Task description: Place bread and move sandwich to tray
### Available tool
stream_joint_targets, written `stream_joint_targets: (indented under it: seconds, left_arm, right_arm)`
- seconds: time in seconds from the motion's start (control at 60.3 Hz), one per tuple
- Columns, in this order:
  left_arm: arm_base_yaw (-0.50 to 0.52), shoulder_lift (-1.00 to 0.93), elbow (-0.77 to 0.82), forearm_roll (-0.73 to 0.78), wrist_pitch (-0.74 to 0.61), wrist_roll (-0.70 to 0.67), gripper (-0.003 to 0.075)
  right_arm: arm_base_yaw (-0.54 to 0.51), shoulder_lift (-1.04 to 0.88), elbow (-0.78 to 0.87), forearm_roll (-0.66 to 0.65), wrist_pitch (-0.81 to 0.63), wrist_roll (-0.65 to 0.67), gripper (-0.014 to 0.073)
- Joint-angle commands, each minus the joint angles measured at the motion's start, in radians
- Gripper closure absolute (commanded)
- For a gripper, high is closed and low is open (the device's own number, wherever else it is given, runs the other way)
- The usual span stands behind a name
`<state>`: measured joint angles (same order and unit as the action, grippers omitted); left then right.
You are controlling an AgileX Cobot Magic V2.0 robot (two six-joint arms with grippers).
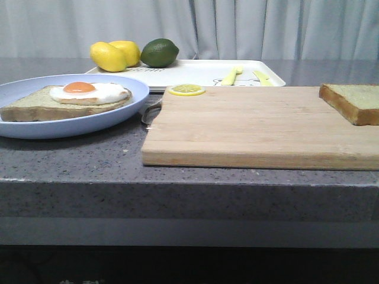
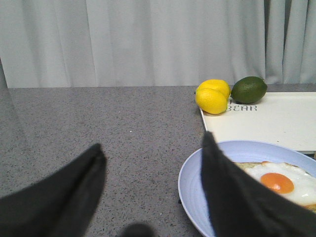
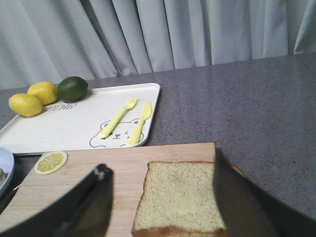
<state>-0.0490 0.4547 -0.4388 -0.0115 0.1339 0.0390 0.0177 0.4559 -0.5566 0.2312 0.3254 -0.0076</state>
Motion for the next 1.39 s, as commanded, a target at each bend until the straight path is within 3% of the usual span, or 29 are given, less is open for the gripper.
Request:
stream_joint_targets:
  seconds: [0.0,0.282,0.547,0.928,1.077,1.376]
  left_arm:
    - [0.003,0.011,-0.035,-0.006,-0.087,-0.007,0.0027]
    - [0.003,0.011,-0.035,-0.006,-0.087,-0.007,0.0085]
    - [0.003,0.011,-0.035,-0.006,-0.087,-0.007,0.0167]
    - [0.003,0.011,-0.035,-0.006,-0.087,-0.007,0.0276]
    - [0.003,0.011,-0.035,-0.006,-0.087,-0.007,0.032]
    - [-0.001,0.011,-0.035,-0.006,-0.087,-0.007,0.0386]
  right_arm:
    - [-0.004,0.014,-0.014,0.009,-0.074,-0.007,-0.0065]
    - [-0.004,0.033,-0.029,0.006,-0.056,-0.007,-0.0046]
    - [-0.014,0.343,-0.24,-0.055,0.135,-0.006,-0.0046]
    - [-0.302,0.682,-0.433,-0.061,0.292,0.028,-0.0046]
    - [-0.316,0.767,-0.454,-0.009,0.334,0.008,-0.0046]
    - [-0.35,0.895,-0.457,0.233,0.363,-0.207,-0.0046]
